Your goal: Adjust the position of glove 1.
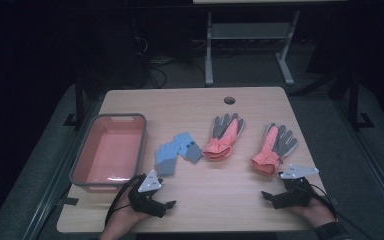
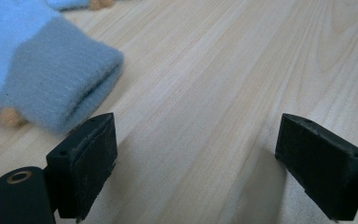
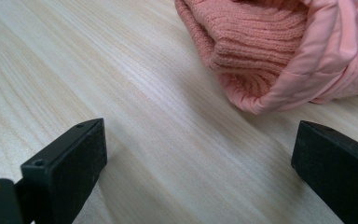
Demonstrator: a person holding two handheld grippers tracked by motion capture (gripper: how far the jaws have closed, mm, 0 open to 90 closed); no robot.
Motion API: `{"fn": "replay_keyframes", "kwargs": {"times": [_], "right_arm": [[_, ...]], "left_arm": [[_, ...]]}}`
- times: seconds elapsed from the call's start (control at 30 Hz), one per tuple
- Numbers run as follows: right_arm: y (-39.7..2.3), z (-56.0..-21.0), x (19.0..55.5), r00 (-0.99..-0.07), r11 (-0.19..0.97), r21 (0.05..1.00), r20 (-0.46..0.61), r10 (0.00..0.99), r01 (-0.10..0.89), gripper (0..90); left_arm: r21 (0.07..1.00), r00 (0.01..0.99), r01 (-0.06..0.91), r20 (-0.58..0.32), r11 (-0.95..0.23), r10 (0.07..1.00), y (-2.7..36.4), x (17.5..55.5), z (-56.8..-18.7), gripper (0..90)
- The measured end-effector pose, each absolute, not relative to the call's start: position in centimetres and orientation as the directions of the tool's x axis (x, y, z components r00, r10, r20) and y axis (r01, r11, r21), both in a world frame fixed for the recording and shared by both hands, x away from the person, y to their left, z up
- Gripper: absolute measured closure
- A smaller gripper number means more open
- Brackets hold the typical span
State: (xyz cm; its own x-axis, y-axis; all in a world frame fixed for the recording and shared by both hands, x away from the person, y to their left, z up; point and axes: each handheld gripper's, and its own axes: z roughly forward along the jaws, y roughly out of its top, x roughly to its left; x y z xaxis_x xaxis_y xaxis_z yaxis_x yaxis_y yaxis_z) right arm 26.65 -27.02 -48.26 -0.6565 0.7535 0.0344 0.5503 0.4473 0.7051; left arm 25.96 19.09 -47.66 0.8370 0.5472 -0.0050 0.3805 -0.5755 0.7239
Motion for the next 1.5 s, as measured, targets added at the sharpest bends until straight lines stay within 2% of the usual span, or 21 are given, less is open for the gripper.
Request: {"fn": "replay_keyframes", "kwargs": {"times": [0.4, 0.7, 0.87, 1.27, 1.5], "right_arm": [[-27.1, -48.3, 26.6, -0.66, 0.45, 0.705, 0.034, 0.751, 0.548, 2.9], [-27.0, -48.3, 26.4, -0.658, 0.447, 0.705, 0.037, 0.752, 0.55, 2.9], [-27.0, -48.3, 26.3, -0.657, 0.446, 0.706, 0.037, 0.753, 0.55, 2.9], [-27.0, -48.3, 26.3, -0.657, 0.446, 0.705, 0.038, 0.753, 0.551, 2.9], [-27.0, -48.3, 26.3, -0.657, 0.446, 0.705, 0.038, 0.753, 0.551, 2.9]], "left_arm": [[0.712, 0.825, 0.416, -0.033, -0.566, 0.564, 18.8, 25.9, -47.4, 12.9], [0.76, 0.82, 0.372, 0.001, -0.534, 0.573, 17.6, 25.9, -44.9, 14.6], [0.777, 0.791, 0.382, 0.006, -0.501, 0.612, 16.6, 27.2, -43.8, 23.9], [0.778, 0.773, 0.401, -0.003, -0.485, 0.635, 13.3, 31.7, -43.2, 51.6], [0.765, 0.775, 0.402, 0.009, -0.503, 0.632, 12.1, 34.1, -43.3, 57.7]]}}
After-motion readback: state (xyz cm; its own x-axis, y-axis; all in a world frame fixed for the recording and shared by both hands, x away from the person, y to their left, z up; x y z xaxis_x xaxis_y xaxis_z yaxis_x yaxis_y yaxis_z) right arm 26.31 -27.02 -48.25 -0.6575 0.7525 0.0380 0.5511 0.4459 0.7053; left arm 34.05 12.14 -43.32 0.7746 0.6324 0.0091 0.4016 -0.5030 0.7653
